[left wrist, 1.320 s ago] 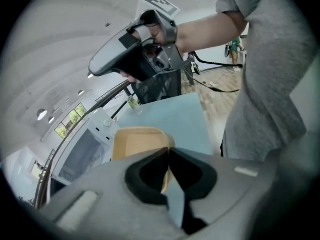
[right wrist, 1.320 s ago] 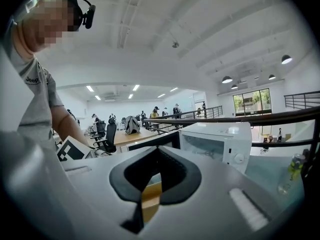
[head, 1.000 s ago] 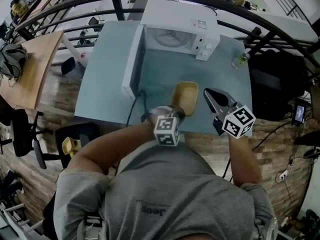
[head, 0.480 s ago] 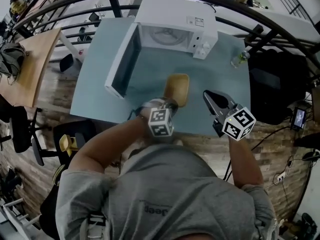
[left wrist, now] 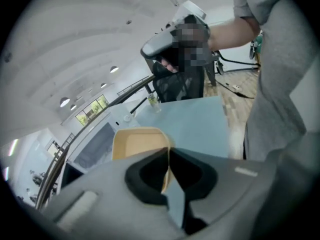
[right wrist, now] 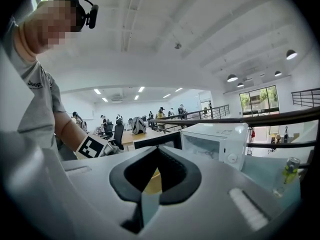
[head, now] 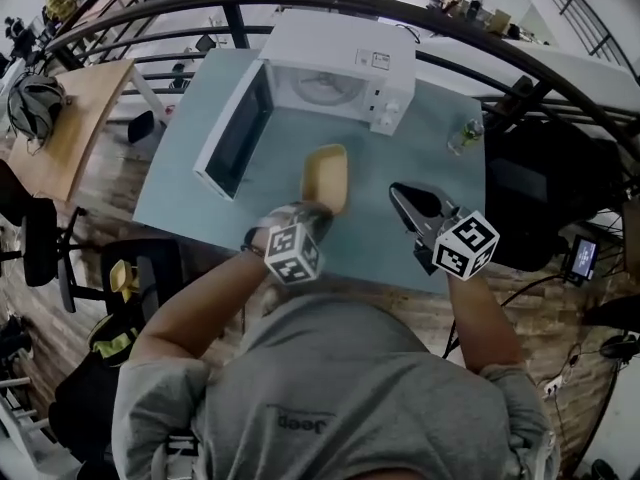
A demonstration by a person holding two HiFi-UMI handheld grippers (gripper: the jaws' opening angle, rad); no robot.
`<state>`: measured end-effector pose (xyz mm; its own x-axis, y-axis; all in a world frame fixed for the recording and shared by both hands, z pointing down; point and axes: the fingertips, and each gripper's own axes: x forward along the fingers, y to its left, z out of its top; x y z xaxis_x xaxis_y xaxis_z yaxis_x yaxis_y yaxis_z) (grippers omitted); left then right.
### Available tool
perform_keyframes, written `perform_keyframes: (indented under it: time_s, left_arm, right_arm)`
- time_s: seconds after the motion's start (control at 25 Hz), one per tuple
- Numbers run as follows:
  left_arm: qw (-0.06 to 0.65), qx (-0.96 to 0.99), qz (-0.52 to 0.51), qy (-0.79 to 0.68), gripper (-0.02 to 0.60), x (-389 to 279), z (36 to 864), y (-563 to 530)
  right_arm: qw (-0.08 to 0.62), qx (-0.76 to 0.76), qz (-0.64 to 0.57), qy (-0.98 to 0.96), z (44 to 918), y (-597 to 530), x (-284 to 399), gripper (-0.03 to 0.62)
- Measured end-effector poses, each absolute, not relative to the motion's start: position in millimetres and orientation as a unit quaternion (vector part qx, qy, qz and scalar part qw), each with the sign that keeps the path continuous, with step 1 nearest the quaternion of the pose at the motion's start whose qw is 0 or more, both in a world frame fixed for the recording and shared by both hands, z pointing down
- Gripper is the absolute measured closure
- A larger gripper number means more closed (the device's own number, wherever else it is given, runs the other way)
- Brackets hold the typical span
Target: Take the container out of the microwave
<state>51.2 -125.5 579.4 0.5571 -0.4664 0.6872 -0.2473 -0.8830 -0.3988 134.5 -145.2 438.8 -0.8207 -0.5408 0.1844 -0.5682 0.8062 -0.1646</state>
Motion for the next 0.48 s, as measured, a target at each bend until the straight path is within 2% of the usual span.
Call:
perform_keyframes:
  time_s: [0.48]
  left_arm:
    - [0.146, -0.84, -0.423, 0.308, 0.551, 22.2, 466.2, -121.0]
  right_arm:
    - [0.049, 0.233, 0.064, -0.969, 390.7, -123.9, 153.9, 0.591]
